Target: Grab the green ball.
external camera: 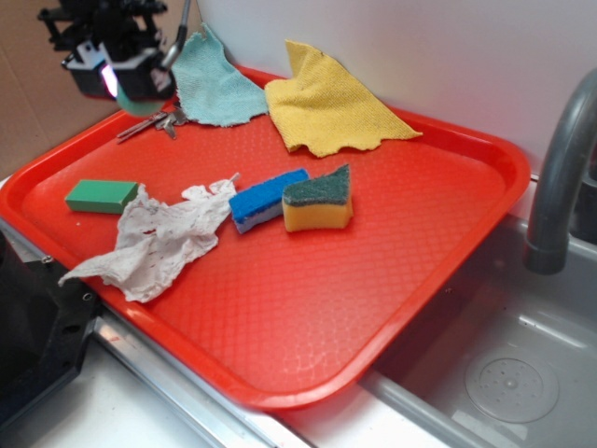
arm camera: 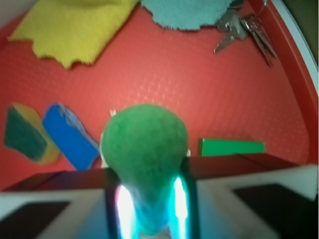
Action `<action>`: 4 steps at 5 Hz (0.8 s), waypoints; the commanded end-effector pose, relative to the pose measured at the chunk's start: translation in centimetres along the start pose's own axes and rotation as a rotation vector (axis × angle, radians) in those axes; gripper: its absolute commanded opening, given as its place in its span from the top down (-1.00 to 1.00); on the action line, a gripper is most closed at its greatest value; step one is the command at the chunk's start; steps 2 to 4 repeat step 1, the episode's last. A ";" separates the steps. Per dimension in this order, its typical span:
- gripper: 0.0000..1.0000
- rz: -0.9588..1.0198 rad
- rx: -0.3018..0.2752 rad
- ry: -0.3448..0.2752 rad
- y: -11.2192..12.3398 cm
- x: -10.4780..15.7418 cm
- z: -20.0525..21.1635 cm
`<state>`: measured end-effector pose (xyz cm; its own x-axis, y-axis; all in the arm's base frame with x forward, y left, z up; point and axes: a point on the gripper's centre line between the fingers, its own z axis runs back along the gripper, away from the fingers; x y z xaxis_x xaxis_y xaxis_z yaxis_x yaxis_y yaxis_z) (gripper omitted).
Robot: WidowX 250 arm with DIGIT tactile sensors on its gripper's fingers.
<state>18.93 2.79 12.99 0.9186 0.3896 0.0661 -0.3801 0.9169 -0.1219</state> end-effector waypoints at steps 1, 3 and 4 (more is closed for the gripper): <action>1.00 -0.016 -0.003 -0.068 -1.5 1.1 1.9; 1.00 -0.016 -0.003 -0.068 -1.5 1.1 1.9; 1.00 -0.016 -0.003 -0.068 -1.5 1.1 1.9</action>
